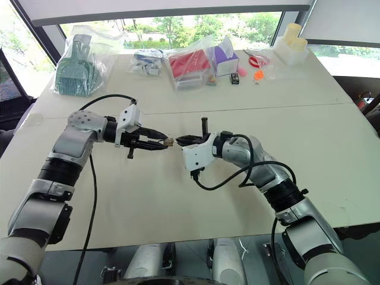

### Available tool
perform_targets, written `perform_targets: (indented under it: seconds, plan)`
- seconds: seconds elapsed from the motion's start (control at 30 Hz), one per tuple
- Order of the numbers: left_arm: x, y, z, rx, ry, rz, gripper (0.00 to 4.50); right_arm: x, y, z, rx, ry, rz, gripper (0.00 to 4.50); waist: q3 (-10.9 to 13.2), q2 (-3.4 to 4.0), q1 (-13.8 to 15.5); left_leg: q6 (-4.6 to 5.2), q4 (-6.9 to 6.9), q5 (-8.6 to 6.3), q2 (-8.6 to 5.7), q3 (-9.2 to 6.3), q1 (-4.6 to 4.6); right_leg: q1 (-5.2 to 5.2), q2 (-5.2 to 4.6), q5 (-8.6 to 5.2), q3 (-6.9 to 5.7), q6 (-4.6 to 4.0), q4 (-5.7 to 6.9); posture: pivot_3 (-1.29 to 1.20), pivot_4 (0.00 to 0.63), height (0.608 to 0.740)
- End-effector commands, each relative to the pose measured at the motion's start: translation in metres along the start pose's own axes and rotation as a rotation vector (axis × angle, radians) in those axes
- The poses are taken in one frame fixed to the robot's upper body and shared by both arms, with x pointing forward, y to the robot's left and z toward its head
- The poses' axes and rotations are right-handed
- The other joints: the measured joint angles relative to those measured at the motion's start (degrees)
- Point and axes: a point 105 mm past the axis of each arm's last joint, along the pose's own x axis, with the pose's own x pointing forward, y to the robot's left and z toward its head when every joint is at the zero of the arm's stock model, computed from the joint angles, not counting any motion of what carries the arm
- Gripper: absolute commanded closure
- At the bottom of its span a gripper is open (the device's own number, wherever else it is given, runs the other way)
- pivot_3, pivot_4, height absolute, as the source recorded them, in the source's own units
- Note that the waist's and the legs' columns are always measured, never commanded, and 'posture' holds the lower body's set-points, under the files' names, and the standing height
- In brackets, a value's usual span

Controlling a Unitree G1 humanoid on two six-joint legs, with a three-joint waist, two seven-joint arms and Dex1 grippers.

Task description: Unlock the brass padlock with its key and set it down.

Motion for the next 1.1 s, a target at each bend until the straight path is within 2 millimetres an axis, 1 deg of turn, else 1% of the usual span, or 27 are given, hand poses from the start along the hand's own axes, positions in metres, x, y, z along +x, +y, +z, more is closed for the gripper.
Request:
perform_targets:
  seconds: [0.03, 0.17, 0.33, 0.4, 0.5, 0.57, 0.6, 0.7, 0.8, 0.87, 0.9, 0.97, 1.03, 1.1]
  plan:
    - [0.001, 0.002, 0.013, 0.114, -0.006, 0.020, 3.70, 0.004, -0.011, 0.016, -0.006, -0.066, -0.005, 4.46, 0.00, 0.00, 0.00, 0.00, 0.00, 0.00, 0.00, 0.00, 0.00, 0.00, 0.00, 0.00, 0.00, 0.00, 0.00, 0.00, 0.150, 0.740]
    - [0.006, -0.003, 0.013, 0.225, 0.018, 0.006, 3.70, 0.009, -0.005, 0.019, 0.083, -0.079, 0.085, 4.46, 0.00, 0.00, 0.05, 0.00, 0.00, 0.00, 0.00, 0.01, 0.01, 0.01, 0.00, 0.00, 0.00, -0.01, 0.00, 0.00, 0.150, 0.740]
    - [0.010, -0.011, 0.011, 0.317, 0.040, -0.031, 3.70, 0.014, -0.004, 0.012, 0.149, -0.044, 0.154, 4.46, 0.00, 0.01, 0.07, 0.00, 0.00, 0.00, 0.01, 0.02, 0.01, 0.00, 0.00, 0.01, 0.00, -0.01, 0.01, 0.00, 0.150, 0.740]
    - [0.010, -0.013, 0.011, 0.334, 0.044, -0.036, 3.70, 0.014, -0.005, 0.010, 0.168, -0.039, 0.171, 4.46, 0.00, 0.01, 0.07, 0.00, 0.00, 0.00, 0.01, 0.02, 0.02, 0.00, 0.00, 0.01, 0.00, -0.01, 0.01, 0.00, 0.150, 0.740]
    - [0.007, -0.013, 0.009, 0.339, 0.050, -0.026, 3.70, 0.013, -0.011, 0.008, 0.162, -0.037, 0.158, 4.46, 0.00, 0.01, 0.10, 0.00, 0.00, 0.00, 0.01, 0.02, 0.01, 0.00, 0.00, 0.01, 0.00, -0.01, 0.01, 0.00, 0.150, 0.740]
    - [0.004, -0.011, 0.008, 0.315, 0.049, -0.014, 3.70, 0.012, -0.013, 0.008, 0.111, -0.034, 0.140, 4.46, 0.00, 0.01, 0.16, 0.00, 0.00, 0.00, 0.01, 0.03, 0.01, 0.00, 0.00, 0.01, 0.00, -0.01, 0.01, 0.00, 0.150, 0.740]
    - [0.003, -0.011, 0.008, 0.297, 0.044, -0.009, 3.70, 0.012, -0.014, 0.006, 0.048, -0.023, 0.134, 4.46, 0.00, 0.01, 0.18, 0.00, 0.00, 0.00, 0.01, 0.03, 0.01, 0.00, 0.00, 0.01, 0.00, -0.01, 0.01, 0.00, 0.150, 0.740]
    - [-0.004, 0.000, 0.015, 0.091, -0.043, 0.039, 3.70, 0.011, -0.017, 0.006, -0.171, -0.034, 0.051, 4.46, 0.00, 0.01, 0.13, 0.00, 0.00, 0.00, 0.00, 0.05, 0.01, -0.01, -0.01, 0.00, 0.01, 0.00, 0.02, 0.00, 0.150, 0.740]
    - [-0.013, 0.003, 0.014, -0.025, -0.058, 0.039, 3.70, 0.007, -0.016, 0.004, -0.245, -0.057, -0.018, 4.46, 0.00, 0.01, 0.02, -0.01, 0.00, 0.01, 0.00, 0.05, 0.01, -0.04, -0.01, -0.01, 0.02, 0.01, 0.04, 0.00, 0.150, 0.740]
    - [-0.016, 0.002, 0.017, -0.082, -0.075, 0.026, 3.70, 0.004, -0.016, 0.002, -0.253, -0.071, -0.053, 4.46, 0.01, 0.01, -0.15, -0.15, 0.00, 0.08, 0.00, 0.06, 0.01, -0.06, 0.00, 0.00, 0.04, 0.01, 0.05, 0.00, 0.150, 0.740]
    - [-0.018, 0.004, 0.019, -0.109, -0.083, 0.030, 3.70, 0.002, -0.018, 0.001, -0.265, -0.072, -0.086, 3.94, 0.01, 0.01, -0.21, -0.21, 0.00, 0.12, 0.00, 0.07, 0.01, -0.06, -0.01, 0.00, 0.05, 0.01, 0.06, 0.00, 0.150, 0.740]
    - [-0.020, 0.005, 0.020, -0.136, -0.090, 0.038, 3.70, 0.000, -0.020, 0.000, -0.280, -0.073, -0.123, 3.25, 0.01, 0.01, -0.23, -0.26, 0.00, 0.15, 0.01, 0.07, 0.01, -0.06, 0.00, 0.00, 0.06, 0.01, 0.06, 0.00, 0.150, 0.740]
    - [-0.020, 0.004, 0.019, -0.144, -0.083, 0.030, 3.70, -0.001, -0.021, 0.000, -0.298, -0.071, -0.145, 2.13, 0.00, 0.01, -0.25, -0.24, 0.00, 0.14, 0.01, 0.08, 0.02, -0.06, 0.00, 0.00, 0.07, 0.01, 0.06, 0.00, 0.150, 0.740]
    - [-0.020, 0.003, 0.018, -0.147, -0.079, 0.026, 3.70, -0.001, -0.021, 0.001, -0.298, -0.076, -0.151, 1.16, 0.00, 0.01, -0.26, -0.24, 0.00, 0.13, 0.01, 0.08, 0.02, -0.06, 0.00, 0.00, 0.08, 0.01, 0.06, 0.00, 0.150, 0.740]
